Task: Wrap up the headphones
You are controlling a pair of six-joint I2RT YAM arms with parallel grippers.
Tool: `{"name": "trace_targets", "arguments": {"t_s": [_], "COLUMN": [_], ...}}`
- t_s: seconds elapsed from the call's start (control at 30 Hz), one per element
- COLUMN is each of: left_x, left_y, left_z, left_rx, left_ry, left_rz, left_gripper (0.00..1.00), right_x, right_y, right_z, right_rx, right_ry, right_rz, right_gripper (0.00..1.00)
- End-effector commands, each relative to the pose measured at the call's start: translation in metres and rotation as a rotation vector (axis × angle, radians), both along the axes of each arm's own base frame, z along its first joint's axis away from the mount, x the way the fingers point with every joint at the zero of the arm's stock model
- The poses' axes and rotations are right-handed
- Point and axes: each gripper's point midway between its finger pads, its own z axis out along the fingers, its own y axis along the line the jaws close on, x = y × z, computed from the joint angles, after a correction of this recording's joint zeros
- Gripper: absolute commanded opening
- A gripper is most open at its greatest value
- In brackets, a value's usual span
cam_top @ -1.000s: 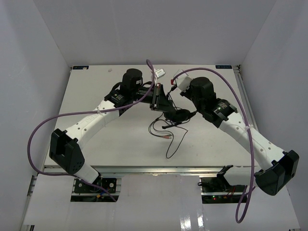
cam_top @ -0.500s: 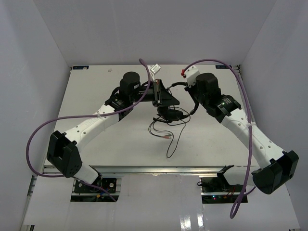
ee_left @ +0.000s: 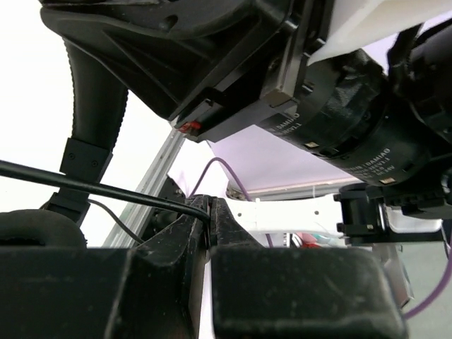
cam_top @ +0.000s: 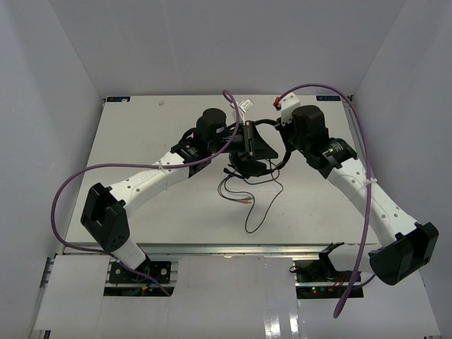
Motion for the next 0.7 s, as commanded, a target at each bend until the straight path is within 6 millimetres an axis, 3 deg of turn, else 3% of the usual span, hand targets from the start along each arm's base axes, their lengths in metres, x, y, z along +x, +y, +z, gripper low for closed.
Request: {"name": "trace_targets", "arguments": {"t_s": [0.0,0.17,0.43,0.67], "left_x": [-0.003,0.002,-0.016,-0.04], "left_y": [-0.001,-0.006,-0.026,-0.039], "left_z": [0.021,0.026,0.01,0.0], "left_rx": [0.027,0.036,0.08,0.093], "left_ry": [-0.084,-0.111,-0.186,-0.375], "left_rz": [0.029,0.063,0.071,0.122], "left_gripper": [0.21,0.28,0.41,0.47], "right_x": [0.008,0.006,0.012,0.015], "right_y": [0.004,0.006,0.001,-0.004], "right_z": [0.025,0.025,0.031,0.035], "right_rx": [0.114,0.162,0.231,0.303], "right_ry": [-0.061,-0.043,-0.015,0.006], "right_rz": [-0.042,-0.04,-0.068,-0.133], "right_gripper": [0.08,0.08,0.08,0.08]}}
